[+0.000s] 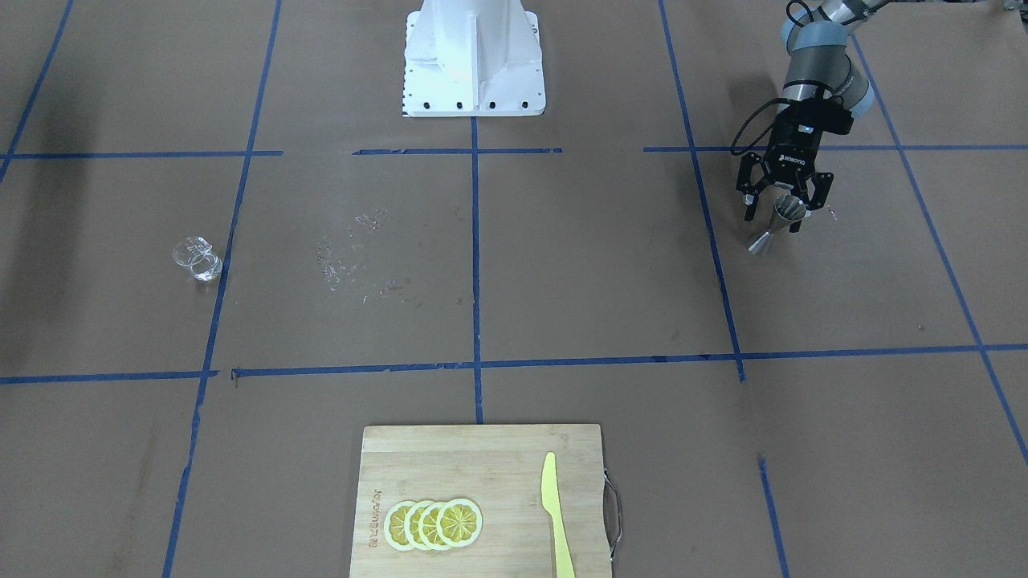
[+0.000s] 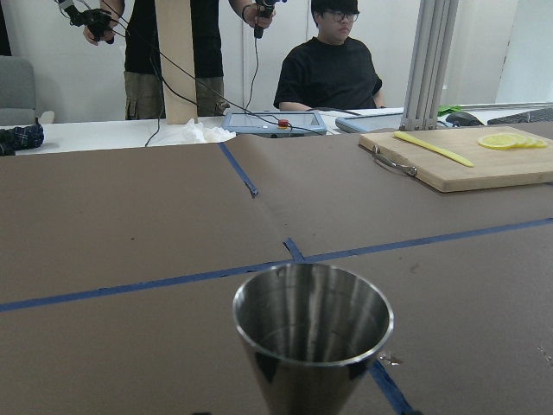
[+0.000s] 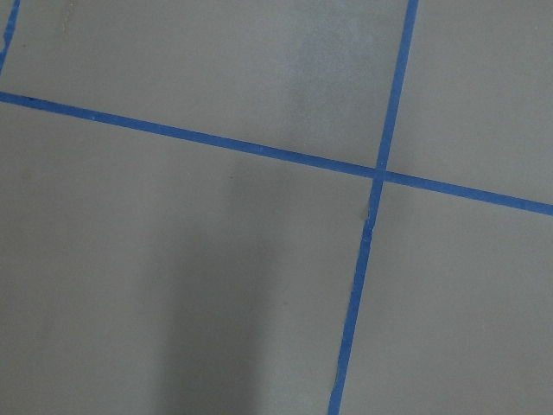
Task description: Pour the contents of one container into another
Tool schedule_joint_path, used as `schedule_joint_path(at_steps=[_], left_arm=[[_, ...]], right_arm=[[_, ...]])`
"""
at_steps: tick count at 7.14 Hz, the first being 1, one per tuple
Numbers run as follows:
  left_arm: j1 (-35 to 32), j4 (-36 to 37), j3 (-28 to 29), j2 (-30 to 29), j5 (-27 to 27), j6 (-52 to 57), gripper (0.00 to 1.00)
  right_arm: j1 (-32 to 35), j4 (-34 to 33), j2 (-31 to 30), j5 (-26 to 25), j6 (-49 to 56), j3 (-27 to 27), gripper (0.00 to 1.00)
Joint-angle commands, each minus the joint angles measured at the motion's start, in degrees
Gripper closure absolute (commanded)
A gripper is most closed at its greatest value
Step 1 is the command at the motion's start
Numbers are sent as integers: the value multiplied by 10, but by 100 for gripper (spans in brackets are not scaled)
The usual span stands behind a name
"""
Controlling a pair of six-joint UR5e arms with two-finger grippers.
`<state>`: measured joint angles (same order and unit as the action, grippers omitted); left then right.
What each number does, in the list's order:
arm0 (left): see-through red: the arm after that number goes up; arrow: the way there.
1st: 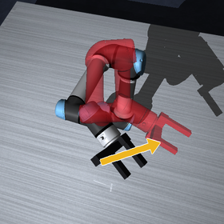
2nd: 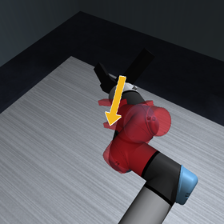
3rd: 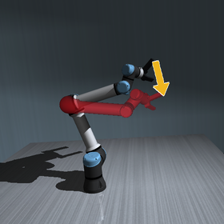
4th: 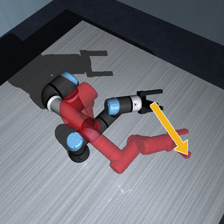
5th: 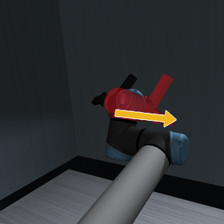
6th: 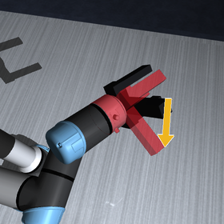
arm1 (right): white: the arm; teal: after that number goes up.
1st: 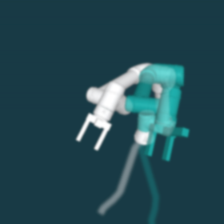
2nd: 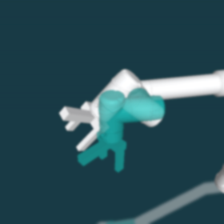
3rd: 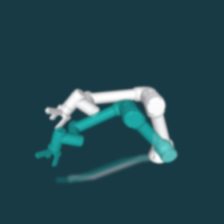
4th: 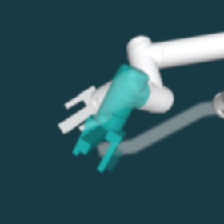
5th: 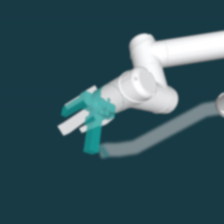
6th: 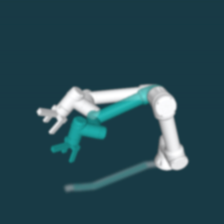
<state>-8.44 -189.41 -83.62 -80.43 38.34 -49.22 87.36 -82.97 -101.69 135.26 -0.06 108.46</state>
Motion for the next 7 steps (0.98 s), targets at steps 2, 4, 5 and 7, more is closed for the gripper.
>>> schedule_joint_path(at_steps=[2,4,5,7], left_arm=[[0,-2,13,-10,30,0,22],[0,-2,10,-7,35,0,23],[-1,-23,12,-2,35,0,23],[-5,-42,14,5,44,0,23]], right_arm=[[0,0,1,0,1,0,0],[0,0,1,0,0,1,0],[0,0,1,0,0,1,0],[0,0,1,0,-1,2,0]])
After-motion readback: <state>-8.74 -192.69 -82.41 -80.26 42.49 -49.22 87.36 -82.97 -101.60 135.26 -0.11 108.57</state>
